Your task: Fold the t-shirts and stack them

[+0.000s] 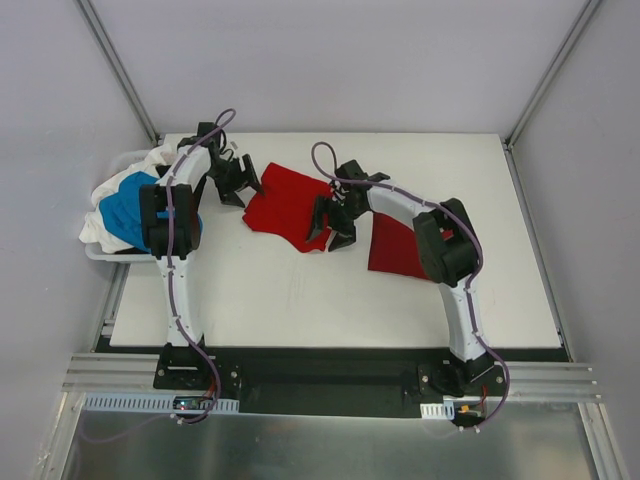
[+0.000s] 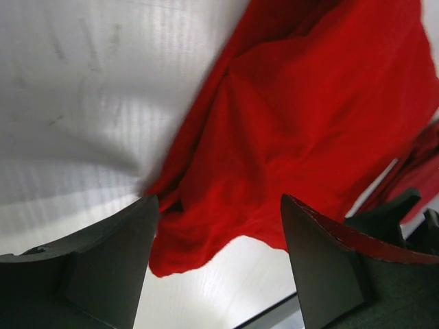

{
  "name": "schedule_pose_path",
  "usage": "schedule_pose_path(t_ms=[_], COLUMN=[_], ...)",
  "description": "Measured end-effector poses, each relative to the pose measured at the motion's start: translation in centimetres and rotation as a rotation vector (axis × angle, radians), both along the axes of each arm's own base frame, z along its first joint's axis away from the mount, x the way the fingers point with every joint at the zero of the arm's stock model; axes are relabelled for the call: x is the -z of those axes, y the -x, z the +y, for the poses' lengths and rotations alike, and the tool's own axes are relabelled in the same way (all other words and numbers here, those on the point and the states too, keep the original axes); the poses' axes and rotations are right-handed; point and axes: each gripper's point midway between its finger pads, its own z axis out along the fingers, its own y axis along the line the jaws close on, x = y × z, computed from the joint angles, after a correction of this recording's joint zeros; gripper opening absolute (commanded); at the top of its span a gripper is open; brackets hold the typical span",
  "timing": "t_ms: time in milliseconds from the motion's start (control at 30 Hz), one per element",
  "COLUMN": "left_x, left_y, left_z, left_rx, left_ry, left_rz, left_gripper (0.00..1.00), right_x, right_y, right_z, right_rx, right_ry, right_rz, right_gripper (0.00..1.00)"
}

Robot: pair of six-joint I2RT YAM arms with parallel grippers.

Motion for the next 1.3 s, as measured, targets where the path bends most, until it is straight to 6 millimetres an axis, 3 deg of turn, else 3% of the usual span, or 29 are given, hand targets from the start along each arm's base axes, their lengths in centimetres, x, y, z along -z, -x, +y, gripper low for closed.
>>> schedule_pose_path(t_ms=[133, 300, 400, 567, 633, 667, 700, 833, 1033, 1133, 1300], left_x=[-1.2, -2.2, -2.1, -0.7, -0.3, -0.3, -0.2, 0.0, -0.1, -0.6, -0.4], left_y=[-0.3, -1.1, -1.6, -1.6, -1.5, -1.4, -1.3, -1.3, -0.9, -0.1, 1.0], left_z=[-0.9, 0.2, 1.8, 2.9, 3.0, 3.0, 3.1, 3.2, 3.5, 3.5, 2.6], left_rx=[0.031, 0.027, 0.012, 0.007, 0.005, 0.005, 0.003, 0.002, -0.004, -0.005, 0.013], left_ry=[0.100, 0.118, 0.081, 0.038, 0.022, 0.017, 0.013, -0.006, -0.045, -0.056, -0.071], left_rz=[-0.019, -0.058, -0.068, -0.049, -0.039, -0.034, -0.030, -0.028, -0.023, -0.019, 0.001], left_gripper=[0.73, 0.73, 0.73, 0.73, 0.72, 0.72, 0.72, 0.72, 0.72, 0.71, 0.72], right_x=[-0.4, -0.6, -1.0, -2.2, -2.8, -3.1, -3.5, -5.1, -9.6, -8.7, -1.9], right_y=[0.2, 1.0, 1.6, 2.1, 2.2, 2.3, 2.3, 1.7, -5.1, -7.4, -6.8], right_z=[-0.4, -1.0, -1.4, -1.8, -1.8, -1.9, -1.8, -1.4, 3.3, 4.9, 4.8], right_rx=[-0.004, -0.013, -0.020, -0.034, -0.038, -0.046, -0.046, -0.052, -0.037, -0.018, -0.005], right_ry=[0.002, 0.008, 0.013, 0.008, 0.005, 0.003, 0.001, 0.022, -0.057, -0.075, 0.003], right_rz=[-0.007, -0.003, -0.002, -0.019, -0.026, -0.038, -0.046, -0.076, -0.255, -0.272, -0.152], right_gripper=[0.78, 0.78, 0.78, 0.76, 0.24, 0.06, 0.01, 0.01, 0.01, 0.01, 0.01])
